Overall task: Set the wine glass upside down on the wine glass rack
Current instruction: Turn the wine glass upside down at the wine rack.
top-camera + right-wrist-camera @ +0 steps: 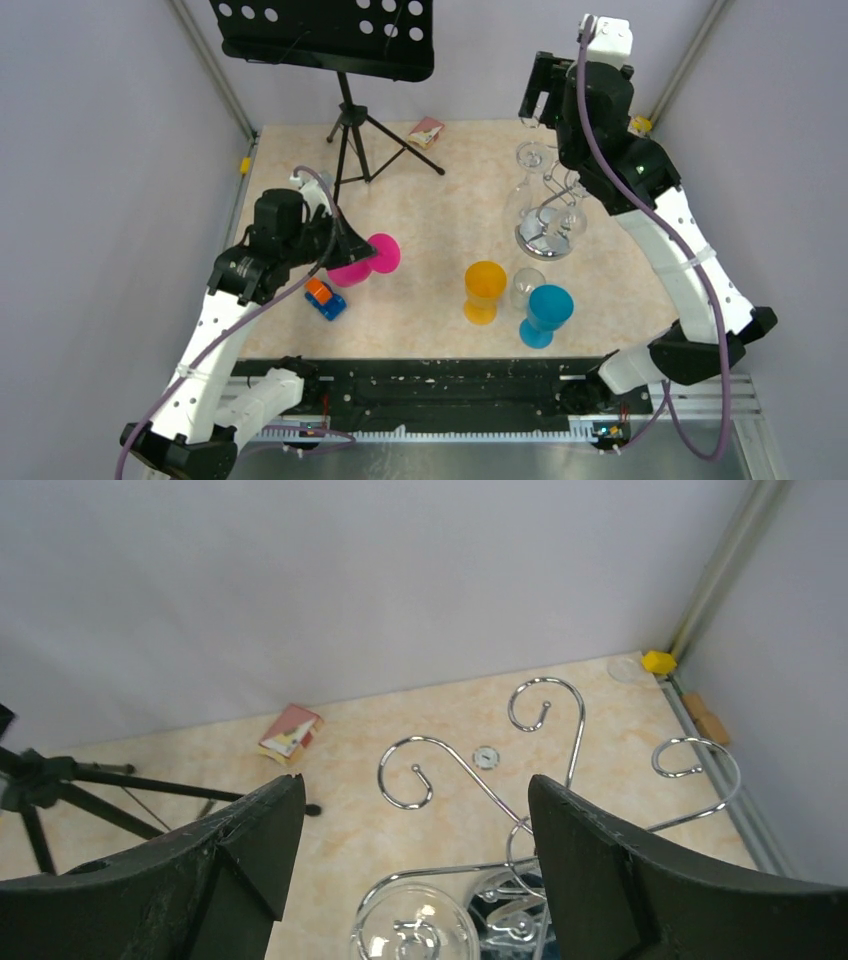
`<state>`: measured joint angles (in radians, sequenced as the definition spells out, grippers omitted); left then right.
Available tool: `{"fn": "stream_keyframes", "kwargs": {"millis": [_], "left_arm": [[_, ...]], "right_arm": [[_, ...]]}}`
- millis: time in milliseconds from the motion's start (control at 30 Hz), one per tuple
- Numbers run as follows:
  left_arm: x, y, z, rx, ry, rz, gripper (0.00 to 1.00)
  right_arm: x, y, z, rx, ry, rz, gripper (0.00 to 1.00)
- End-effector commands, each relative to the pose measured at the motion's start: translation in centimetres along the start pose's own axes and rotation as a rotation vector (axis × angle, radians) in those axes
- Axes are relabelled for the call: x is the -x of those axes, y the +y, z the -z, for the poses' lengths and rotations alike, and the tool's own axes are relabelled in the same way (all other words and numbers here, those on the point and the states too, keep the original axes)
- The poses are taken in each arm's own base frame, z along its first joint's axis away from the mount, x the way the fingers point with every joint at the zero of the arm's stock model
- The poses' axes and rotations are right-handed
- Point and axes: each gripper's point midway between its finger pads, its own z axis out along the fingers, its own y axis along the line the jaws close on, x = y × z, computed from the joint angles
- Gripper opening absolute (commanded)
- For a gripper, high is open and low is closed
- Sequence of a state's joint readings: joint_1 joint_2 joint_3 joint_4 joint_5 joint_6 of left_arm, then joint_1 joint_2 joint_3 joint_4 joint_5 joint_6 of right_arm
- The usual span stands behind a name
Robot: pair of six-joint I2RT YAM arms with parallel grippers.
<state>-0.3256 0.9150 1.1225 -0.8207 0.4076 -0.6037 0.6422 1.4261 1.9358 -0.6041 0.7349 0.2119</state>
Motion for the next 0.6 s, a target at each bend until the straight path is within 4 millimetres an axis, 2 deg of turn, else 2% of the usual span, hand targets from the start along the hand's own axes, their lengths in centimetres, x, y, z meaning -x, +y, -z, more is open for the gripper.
{"fn": "stream_keyframes", "kwargs": {"millis": [0,233,433,567], "left_arm": [[0.1,-0.6,-0.3,-0.039,0.001,0.002,0.00],[-0.1,-0.8,-0.7,-0.054,0.017,0.019,0.00],[-0.5,-0.7,-1.0,-0.060,0.034,0.032,0.00],[-0.8,-0.9,-1.4,-0.080,0.056,0.057,0.00]], "right_arm": [[-0.8,-2.7,-0.2,-0.085,0.070,0.100,0.84],[-4.5,-5.8,-1.7,-0.181,0.172,0.120,0.82],[-7.0,-7.2,-2.3,-0.213,0.216,0.144,0.79],[-8.1,-7.8,-3.1,-0.211,0.231,0.111,0.72]]}}
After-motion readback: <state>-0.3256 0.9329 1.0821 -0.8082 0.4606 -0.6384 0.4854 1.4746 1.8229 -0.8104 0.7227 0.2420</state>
